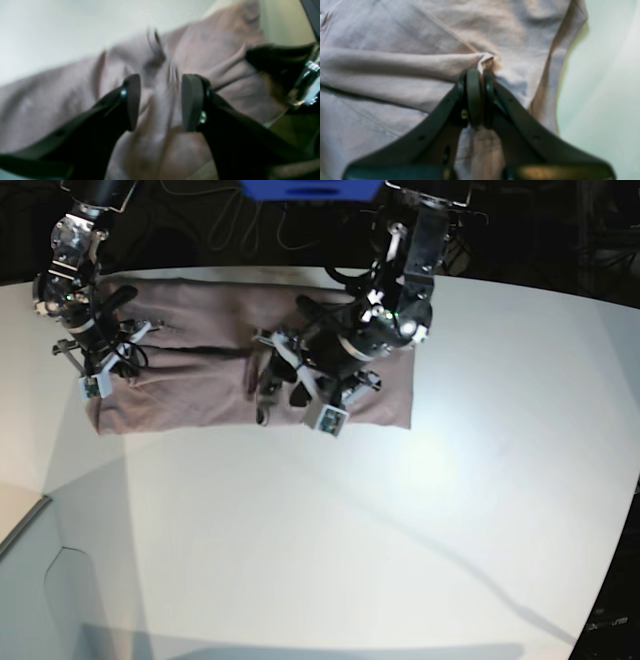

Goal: Layout the t-shirt on the table in an organized manner, then fold the t-shirt properly
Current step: 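Carry the left gripper's strip end toward the right gripper, folding it over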

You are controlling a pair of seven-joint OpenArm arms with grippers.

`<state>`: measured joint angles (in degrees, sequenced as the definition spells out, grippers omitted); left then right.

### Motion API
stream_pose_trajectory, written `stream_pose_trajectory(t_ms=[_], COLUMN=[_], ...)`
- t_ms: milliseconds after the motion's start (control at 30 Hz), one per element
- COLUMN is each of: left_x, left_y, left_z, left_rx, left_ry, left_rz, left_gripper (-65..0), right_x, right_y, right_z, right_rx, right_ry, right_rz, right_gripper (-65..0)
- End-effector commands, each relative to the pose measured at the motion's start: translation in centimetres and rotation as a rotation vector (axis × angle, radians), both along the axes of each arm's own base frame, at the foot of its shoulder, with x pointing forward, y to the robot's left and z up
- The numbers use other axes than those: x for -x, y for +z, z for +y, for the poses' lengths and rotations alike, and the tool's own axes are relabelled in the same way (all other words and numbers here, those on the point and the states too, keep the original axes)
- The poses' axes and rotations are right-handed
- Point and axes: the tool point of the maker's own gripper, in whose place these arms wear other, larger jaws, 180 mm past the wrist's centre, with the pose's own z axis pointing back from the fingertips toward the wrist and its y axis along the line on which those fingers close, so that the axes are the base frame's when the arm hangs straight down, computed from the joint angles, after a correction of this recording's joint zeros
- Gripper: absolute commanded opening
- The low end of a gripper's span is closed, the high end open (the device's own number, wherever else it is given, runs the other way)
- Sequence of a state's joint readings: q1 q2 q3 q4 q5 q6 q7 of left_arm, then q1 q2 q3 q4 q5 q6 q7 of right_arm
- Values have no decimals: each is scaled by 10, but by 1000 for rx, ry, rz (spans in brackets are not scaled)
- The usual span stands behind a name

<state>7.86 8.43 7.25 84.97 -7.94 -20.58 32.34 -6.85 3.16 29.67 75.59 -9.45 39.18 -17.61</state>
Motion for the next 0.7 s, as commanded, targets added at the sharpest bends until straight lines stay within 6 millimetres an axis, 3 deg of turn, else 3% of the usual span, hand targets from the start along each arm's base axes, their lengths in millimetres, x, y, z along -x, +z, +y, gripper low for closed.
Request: stream_pose_trajectory(t_ms=[0,200,333,500,667], left_x=[-5,-9,-9,-14,-10], left_y=[18,43,42,18,-15], left_z=[-5,14,40,83,108], left_rx=[38,16,-51,-118,-143], left_ry=[4,17,16,84,144], left_rz=[-50,-137,-164,-114,-25], left_gripper=[-380,-379,-382,-383,-383], right_x=[-9,-8,-9,-9,-8], right_y=[11,10,10,10,11], right_z=[-2,-2,-2,-2,-4], right_rx=[6,6,7,8,10], right_ry=[15,15,15,15,11], right_rz=[-37,-35,-32,-32,-33], right_gripper=[-650,-650,-650,-650,-505])
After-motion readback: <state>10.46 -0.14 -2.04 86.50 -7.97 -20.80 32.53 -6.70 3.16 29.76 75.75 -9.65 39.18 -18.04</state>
